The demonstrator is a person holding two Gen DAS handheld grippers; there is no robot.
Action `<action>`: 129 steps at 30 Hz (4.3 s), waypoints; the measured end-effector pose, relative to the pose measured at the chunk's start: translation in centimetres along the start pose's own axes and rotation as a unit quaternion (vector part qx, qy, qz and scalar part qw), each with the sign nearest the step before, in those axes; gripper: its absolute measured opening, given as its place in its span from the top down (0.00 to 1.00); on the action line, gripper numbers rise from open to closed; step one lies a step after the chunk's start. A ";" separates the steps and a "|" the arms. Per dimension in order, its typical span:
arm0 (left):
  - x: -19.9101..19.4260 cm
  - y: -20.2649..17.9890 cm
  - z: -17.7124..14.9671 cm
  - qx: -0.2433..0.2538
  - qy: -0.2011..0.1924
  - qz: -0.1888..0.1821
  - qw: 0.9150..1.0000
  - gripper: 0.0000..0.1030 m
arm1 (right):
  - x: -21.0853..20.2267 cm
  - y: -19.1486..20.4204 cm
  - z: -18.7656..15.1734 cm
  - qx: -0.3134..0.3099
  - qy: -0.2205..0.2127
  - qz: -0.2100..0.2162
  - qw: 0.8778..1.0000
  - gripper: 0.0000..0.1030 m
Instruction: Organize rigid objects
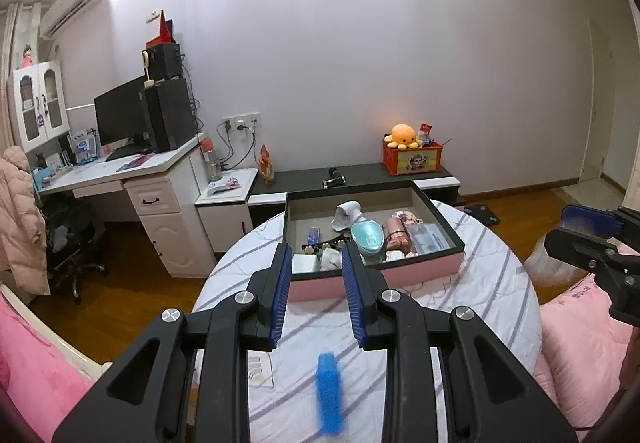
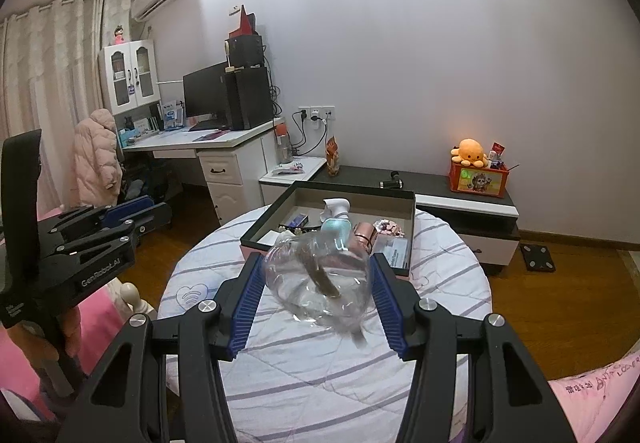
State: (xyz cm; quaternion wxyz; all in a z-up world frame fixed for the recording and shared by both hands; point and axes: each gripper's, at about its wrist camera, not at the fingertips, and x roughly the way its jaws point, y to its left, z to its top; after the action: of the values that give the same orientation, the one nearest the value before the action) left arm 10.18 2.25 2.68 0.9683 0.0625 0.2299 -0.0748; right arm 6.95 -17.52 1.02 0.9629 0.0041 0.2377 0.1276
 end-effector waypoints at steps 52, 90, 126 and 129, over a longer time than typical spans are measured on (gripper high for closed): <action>6.3 -0.7 -0.8 0.019 0.086 -0.037 0.995 0.76 | 6.1 -3.1 -0.5 0.030 0.092 -0.012 0.995 0.49; 13.3 -0.3 4.4 0.027 0.085 -0.016 0.996 0.76 | 7.9 -4.2 4.3 0.004 0.039 -0.008 0.999 0.49; 27.1 1.3 3.3 0.008 0.219 -0.021 0.975 0.20 | 24.2 -9.2 4.4 0.038 0.180 -0.015 0.983 0.25; 26.4 1.3 3.5 0.008 0.214 -0.017 0.977 0.20 | 23.5 -9.1 4.6 0.037 0.176 -0.019 0.984 0.25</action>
State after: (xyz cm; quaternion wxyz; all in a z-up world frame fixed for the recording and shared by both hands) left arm 35.23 -0.13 -6.08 0.8949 0.0808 0.4320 -0.0778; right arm 31.34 -20.28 -6.25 0.9077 0.0124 0.4076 0.0991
